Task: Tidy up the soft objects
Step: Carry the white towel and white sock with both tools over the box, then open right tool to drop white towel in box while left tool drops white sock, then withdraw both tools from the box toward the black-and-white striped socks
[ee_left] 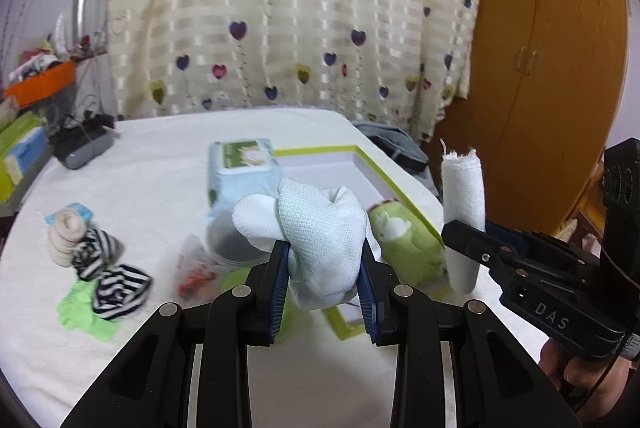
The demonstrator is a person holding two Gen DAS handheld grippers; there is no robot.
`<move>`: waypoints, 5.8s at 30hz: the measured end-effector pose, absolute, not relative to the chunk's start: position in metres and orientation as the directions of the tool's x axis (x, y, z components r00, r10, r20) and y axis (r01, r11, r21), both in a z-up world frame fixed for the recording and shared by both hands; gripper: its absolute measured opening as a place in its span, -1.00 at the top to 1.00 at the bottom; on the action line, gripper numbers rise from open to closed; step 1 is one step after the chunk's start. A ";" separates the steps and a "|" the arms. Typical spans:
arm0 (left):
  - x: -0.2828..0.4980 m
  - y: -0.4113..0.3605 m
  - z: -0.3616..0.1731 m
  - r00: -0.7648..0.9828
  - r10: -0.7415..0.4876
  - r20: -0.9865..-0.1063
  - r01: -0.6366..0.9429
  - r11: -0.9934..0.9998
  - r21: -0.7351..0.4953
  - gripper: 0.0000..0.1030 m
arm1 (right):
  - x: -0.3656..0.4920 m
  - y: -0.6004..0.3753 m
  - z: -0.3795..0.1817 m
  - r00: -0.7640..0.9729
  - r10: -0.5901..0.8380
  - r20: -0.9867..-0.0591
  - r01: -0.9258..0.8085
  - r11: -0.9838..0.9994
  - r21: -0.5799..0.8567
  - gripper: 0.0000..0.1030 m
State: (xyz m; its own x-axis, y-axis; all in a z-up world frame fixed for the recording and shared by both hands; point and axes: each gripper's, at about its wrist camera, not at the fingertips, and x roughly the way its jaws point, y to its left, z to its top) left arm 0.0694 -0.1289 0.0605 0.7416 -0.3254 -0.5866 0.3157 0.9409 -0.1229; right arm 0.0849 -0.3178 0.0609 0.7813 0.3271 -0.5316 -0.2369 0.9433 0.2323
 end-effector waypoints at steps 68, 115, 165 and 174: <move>0.086 -0.161 0.045 0.664 -0.399 -0.632 0.398 0.904 -0.153 0.28 | 0.094 -0.329 0.058 0.770 0.232 -0.594 -0.182 0.973 0.143 0.13; 0.069 -0.041 0.048 0.756 -0.273 -0.595 0.192 0.962 -0.197 0.28 | 0.082 -0.236 0.070 0.739 0.358 -0.570 -0.367 0.924 0.104 -0.01; 0.161 -0.022 -0.028 0.595 -0.325 -0.735 0.149 0.943 -0.297 -0.02 | 0.123 -0.218 0.053 0.695 0.411 -0.590 -0.397 0.903 0.162 -0.01; 0.161 -0.023 -0.035 0.580 -0.300 -0.757 0.149 0.953 -0.264 -0.04 | 0.125 -0.226 0.052 0.700 0.415 -0.582 -0.386 0.905 0.182 -0.01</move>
